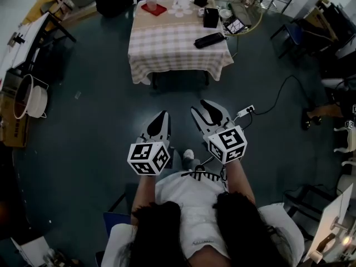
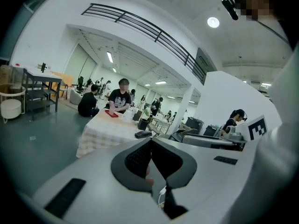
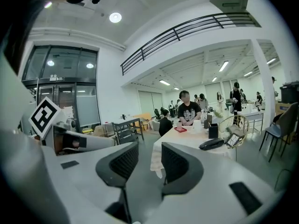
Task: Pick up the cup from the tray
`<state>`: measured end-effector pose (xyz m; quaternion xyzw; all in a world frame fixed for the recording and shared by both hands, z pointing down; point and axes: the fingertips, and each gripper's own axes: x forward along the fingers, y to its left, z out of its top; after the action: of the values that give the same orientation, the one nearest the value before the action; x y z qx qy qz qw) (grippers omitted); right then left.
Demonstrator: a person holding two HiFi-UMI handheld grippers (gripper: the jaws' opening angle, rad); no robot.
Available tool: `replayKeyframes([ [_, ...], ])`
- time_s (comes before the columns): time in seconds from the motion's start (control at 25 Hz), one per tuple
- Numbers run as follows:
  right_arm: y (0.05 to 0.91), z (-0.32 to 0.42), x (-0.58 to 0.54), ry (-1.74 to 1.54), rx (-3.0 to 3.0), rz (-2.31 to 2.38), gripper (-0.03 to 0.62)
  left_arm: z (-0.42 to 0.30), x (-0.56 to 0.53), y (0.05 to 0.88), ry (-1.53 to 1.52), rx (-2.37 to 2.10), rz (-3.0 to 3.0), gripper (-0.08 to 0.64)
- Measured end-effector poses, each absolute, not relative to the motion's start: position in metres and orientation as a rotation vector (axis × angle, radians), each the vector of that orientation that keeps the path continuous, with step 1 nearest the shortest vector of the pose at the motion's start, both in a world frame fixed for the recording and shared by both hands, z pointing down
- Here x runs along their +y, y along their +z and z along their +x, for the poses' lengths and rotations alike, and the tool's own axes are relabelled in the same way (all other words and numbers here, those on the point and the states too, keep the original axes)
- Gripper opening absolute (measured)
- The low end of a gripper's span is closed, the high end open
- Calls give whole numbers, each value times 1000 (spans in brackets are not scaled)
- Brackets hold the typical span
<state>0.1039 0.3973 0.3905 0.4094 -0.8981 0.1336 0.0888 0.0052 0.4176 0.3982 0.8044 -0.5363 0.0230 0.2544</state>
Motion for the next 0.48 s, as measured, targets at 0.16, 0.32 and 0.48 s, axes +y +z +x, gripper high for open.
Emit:
replayKeyframes([
  [0.16,389,108,393,400,-2690,1211,201,9,417,404,70,-1460,2174,8],
  [0.32,392,110,384,400,-2692,1196,229,13,404,404,42,-1455,2168,8],
  [0.48,391,108,360,383,-2693,1206,236,12,381,407,38,-1448,2178,8],
])
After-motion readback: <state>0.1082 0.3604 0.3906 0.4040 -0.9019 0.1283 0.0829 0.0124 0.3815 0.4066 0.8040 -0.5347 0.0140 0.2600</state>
